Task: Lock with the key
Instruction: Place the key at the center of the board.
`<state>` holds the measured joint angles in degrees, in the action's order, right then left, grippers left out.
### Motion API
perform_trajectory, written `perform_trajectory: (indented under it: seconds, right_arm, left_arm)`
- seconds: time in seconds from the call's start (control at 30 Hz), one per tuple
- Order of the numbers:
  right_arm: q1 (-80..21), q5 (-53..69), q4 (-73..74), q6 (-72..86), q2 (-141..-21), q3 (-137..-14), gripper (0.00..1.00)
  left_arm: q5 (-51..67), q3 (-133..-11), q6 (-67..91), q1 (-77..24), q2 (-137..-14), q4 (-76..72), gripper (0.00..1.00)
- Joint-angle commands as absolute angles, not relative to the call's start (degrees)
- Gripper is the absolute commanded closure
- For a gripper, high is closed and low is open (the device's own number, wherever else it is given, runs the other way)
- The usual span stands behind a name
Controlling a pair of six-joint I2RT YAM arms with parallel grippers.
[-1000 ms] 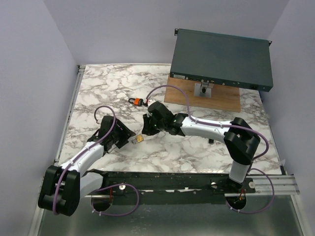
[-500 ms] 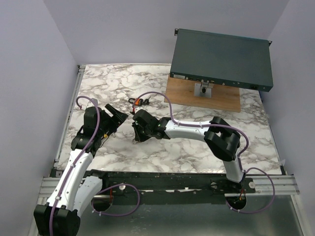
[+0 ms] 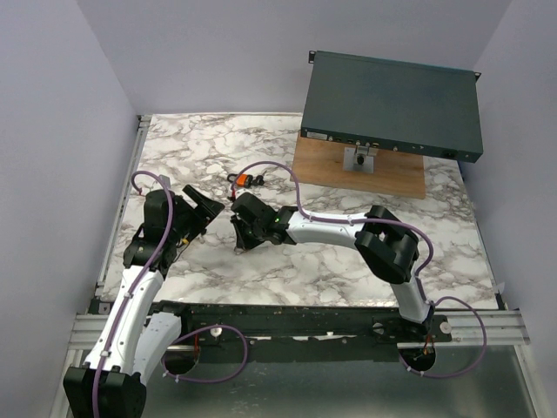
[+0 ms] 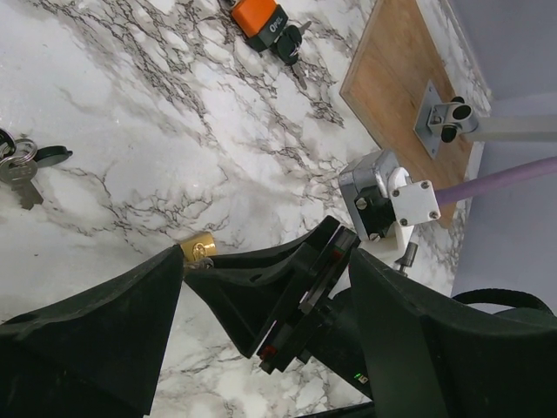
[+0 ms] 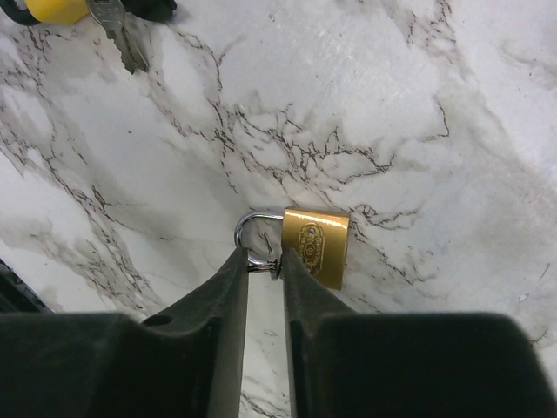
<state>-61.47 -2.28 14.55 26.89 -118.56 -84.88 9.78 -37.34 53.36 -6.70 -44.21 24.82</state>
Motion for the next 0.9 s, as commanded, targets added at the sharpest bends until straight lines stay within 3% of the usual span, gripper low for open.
perform_trajectory:
  seconds: [0.0, 0.23, 0.47, 0.87]
  right_arm:
    - [-61.9, -3.7, 15.8, 26.3, -119.8, -86.4, 0.69]
    - [-61.9, -4.8, 15.8, 25.9, -118.3, -86.3, 0.54]
    - [-61.3, -15.2, 19.3, 23.2, -118.4, -90.8, 0.38]
    - [-51.9, -28.0, 20.2, 22.8, -129.3, -107.3, 0.22]
  left_arm:
    - [12.2, -37.0, 52.4, -5.8, -43.5, 24.7, 0.24]
    - [13.2, -37.6, 52.3, -5.3, -43.4, 24.6, 0.24]
    - [14.4, -39.0, 51.9, -4.4, -42.7, 25.5, 0.24]
    - [17.6, -42.0, 51.7, -3.2, -42.3, 26.4, 0.24]
